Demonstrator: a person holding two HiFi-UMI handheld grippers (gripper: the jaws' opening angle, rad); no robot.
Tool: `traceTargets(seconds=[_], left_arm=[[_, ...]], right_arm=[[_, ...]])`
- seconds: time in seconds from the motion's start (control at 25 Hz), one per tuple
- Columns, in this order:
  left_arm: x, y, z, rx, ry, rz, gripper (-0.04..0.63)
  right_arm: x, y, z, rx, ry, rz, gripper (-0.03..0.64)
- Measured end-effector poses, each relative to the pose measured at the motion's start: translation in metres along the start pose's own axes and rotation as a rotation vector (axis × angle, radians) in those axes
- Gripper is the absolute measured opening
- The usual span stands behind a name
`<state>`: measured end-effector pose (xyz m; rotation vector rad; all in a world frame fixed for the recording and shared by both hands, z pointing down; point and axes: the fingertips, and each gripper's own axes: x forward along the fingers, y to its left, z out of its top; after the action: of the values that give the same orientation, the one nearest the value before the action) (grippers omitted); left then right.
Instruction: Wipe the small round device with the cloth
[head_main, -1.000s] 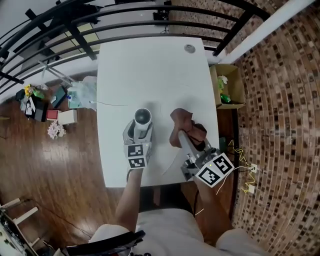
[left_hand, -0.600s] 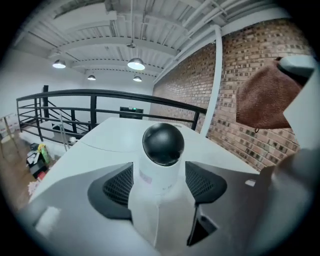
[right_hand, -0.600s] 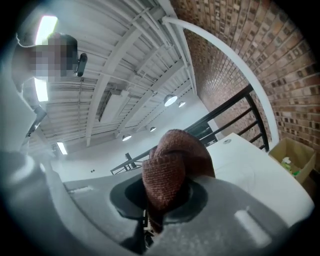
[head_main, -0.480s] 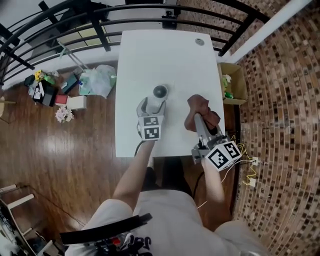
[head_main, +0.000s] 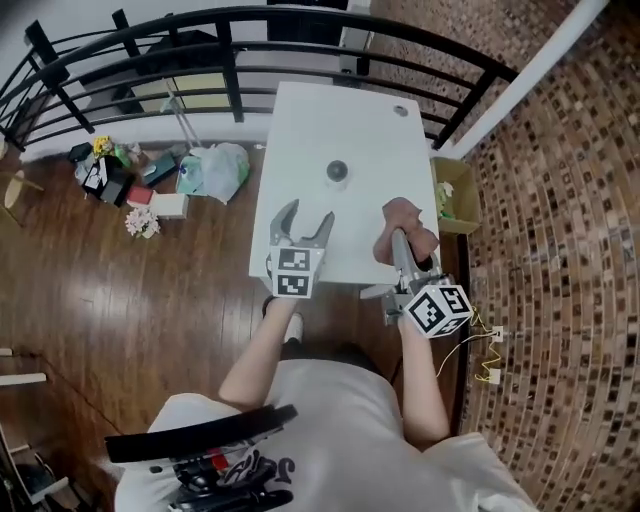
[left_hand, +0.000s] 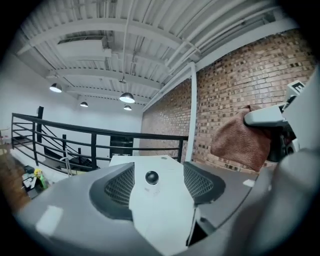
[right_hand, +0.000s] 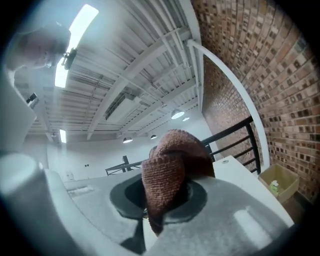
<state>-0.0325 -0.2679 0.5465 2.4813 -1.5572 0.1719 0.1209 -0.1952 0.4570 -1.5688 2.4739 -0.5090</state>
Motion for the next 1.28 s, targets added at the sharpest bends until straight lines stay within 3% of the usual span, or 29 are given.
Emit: traceTargets(seconds=[0.2, 0.32, 0.52, 0.68, 0.88, 1.0, 1.28], left_arm=[[-0.072, -0.047, 0.005, 0.04, -0.063, -0.003, 0.33], [-0.127, -0.091, -0.01, 0.061, -0.056, -0.003, 0.329], [-0.207, -0.189, -0.039, 0.039, -0.052, -0.014, 0.33], [-0.262, -0.246, -0.047, 0.063, -0.023, -0.036, 0.33], [-0.3, -0.26, -0.008, 0.054, -0.099, -0.057, 0.331], [-0.305, -0.255, 0.001, 0.114, -0.11, -0.053, 0.324], [-0.337, -0.218, 0.01, 0.136, -0.146, -0.002, 0.288]], right_arm=[[-0.055, 0.031, 0.006, -0.049, -0.042, 0.054, 0.025], [-0.12, 0.044, -0.015, -0.054, -0.037, 0.058, 0.025], [-0.241, 0.037, -0.056, -0.004, 0.024, 0.036, 0.025], [-0.302, 0.049, -0.069, 0.041, 0.082, 0.031, 0.025], [-0.329, 0.087, -0.032, -0.102, 0.023, 0.06, 0.025], [-0.333, 0.097, -0.011, -0.169, -0.027, 0.041, 0.025], [-0.319, 0.122, -0.002, -0.224, -0.069, 0.002, 0.025]])
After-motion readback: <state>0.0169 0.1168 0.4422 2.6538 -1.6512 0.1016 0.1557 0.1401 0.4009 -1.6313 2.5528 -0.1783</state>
